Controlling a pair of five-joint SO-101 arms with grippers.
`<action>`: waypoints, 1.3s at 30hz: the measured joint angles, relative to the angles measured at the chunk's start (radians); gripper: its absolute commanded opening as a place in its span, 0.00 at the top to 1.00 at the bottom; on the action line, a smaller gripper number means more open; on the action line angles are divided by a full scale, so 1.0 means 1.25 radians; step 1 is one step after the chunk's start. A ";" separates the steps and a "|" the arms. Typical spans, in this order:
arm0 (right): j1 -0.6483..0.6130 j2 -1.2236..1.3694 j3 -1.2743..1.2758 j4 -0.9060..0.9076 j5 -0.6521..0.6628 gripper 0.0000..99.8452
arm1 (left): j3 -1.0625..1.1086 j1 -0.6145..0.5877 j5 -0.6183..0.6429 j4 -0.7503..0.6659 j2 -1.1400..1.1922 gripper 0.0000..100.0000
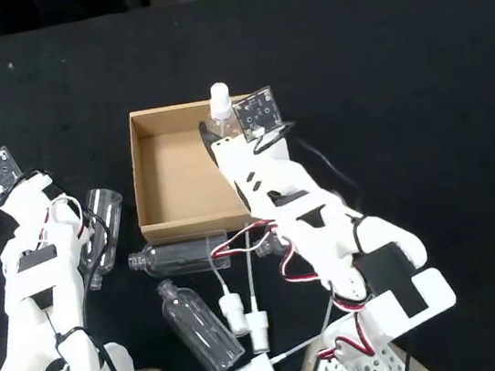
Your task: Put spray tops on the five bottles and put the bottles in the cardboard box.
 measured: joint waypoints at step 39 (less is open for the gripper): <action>0.001 0.001 -0.033 0.000 0.000 0.97 | 0.000 0.000 0.000 0.000 0.000 0.97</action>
